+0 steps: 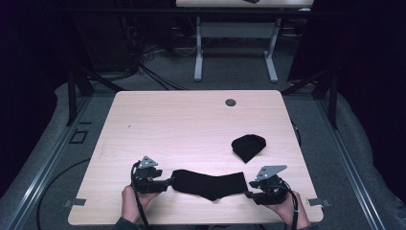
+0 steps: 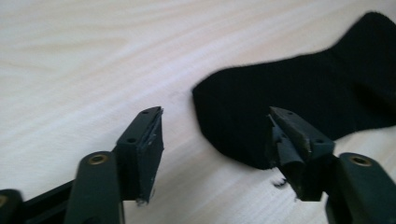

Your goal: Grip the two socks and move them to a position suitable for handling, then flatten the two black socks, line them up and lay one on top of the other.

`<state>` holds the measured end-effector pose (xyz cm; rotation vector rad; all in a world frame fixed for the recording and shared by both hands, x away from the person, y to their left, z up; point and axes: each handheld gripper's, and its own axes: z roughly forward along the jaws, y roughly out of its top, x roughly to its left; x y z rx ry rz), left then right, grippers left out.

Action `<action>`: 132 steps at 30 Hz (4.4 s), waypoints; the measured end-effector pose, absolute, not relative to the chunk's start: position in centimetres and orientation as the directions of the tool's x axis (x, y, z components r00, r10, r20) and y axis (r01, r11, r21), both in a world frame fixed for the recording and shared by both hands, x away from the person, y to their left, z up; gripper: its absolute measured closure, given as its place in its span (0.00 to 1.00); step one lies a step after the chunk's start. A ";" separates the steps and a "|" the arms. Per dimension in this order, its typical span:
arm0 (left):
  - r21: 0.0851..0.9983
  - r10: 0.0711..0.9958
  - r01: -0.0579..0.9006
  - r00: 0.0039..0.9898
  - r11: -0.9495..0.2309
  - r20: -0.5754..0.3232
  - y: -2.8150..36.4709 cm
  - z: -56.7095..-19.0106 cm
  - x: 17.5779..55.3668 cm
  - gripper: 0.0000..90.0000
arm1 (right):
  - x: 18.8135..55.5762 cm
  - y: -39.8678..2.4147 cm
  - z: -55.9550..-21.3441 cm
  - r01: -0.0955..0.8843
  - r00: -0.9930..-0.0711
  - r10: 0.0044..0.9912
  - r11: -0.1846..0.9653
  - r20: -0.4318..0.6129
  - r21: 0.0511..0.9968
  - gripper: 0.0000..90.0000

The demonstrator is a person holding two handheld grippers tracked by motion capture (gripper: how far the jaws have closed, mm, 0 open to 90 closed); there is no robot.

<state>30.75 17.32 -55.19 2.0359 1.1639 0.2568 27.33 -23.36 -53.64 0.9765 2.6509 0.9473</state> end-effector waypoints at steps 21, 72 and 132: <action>0.671 0.757 0.600 0.648 -0.437 -0.087 14.5 -57.4 32.3 0.76 | 31.1 -20.0 -56.3 0.609 -0.649 0.761 0.514 0.006 0.604 0.79; 0.714 0.909 0.638 0.417 -0.289 -0.005 22.9 -59.3 29.6 0.00 | 38.5 -21.9 -52.7 0.628 -0.560 0.828 0.425 -0.001 0.652 0.23; 0.712 0.898 0.631 0.440 -0.309 0.000 23.1 -59.3 30.0 0.00 | 34.9 -15.2 -48.6 0.410 -0.673 0.726 0.527 -0.142 0.744 0.84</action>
